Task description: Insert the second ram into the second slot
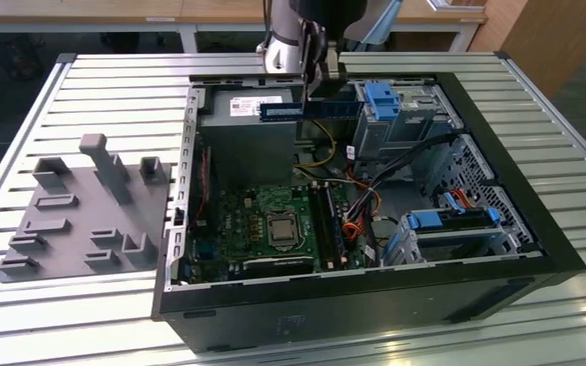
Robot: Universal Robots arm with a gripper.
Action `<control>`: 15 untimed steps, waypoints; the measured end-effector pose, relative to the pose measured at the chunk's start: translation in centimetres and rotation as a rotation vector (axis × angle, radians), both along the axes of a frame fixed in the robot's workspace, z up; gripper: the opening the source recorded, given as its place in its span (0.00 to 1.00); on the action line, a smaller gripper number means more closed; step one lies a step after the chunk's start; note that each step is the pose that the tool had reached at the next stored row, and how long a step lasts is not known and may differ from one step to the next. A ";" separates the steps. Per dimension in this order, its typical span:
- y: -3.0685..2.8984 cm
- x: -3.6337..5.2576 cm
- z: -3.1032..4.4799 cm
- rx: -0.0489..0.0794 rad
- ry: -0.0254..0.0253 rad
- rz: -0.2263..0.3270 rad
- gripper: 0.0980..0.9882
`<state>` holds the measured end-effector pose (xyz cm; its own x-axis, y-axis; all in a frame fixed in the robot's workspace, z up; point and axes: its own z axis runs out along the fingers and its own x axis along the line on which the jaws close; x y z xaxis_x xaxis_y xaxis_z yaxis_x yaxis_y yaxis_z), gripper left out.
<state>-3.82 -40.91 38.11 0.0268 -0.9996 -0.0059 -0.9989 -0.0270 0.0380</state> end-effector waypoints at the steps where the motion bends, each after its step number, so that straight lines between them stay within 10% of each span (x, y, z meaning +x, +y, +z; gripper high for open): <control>1: -0.04 0.00 0.00 0.000 0.0000 0.000 0.04; 15: -0.41 0.00 0.00 -0.003 0.0000 0.000 0.04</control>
